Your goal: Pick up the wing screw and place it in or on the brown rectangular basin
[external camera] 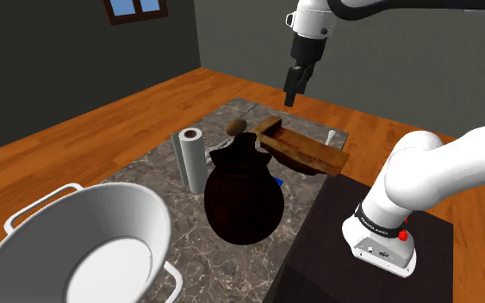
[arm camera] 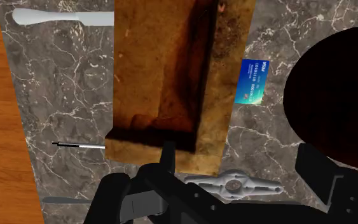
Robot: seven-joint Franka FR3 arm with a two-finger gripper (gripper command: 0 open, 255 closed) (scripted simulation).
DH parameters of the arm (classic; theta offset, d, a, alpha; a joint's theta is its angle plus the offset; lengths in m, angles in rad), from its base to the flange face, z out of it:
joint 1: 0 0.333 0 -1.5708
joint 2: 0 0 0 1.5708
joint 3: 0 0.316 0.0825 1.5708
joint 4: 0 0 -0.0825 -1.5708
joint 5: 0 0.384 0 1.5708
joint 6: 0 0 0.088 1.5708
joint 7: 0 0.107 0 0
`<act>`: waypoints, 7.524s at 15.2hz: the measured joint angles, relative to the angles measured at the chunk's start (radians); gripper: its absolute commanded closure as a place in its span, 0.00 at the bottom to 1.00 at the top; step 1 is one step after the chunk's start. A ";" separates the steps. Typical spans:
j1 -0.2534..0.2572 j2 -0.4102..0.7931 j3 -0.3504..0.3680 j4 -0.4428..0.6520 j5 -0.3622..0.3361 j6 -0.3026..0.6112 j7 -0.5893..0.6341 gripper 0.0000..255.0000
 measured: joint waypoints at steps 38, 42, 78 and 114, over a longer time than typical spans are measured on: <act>0.202 0.979 -0.109 0.310 -0.056 0.565 -1.148 0.00; 0.201 0.979 -0.109 0.310 -0.056 0.566 -1.148 1.00; 0.203 0.843 -0.110 0.483 -0.064 0.256 -1.144 1.00; 0.039 0.025 -0.273 -0.235 -0.224 0.166 -1.369 1.00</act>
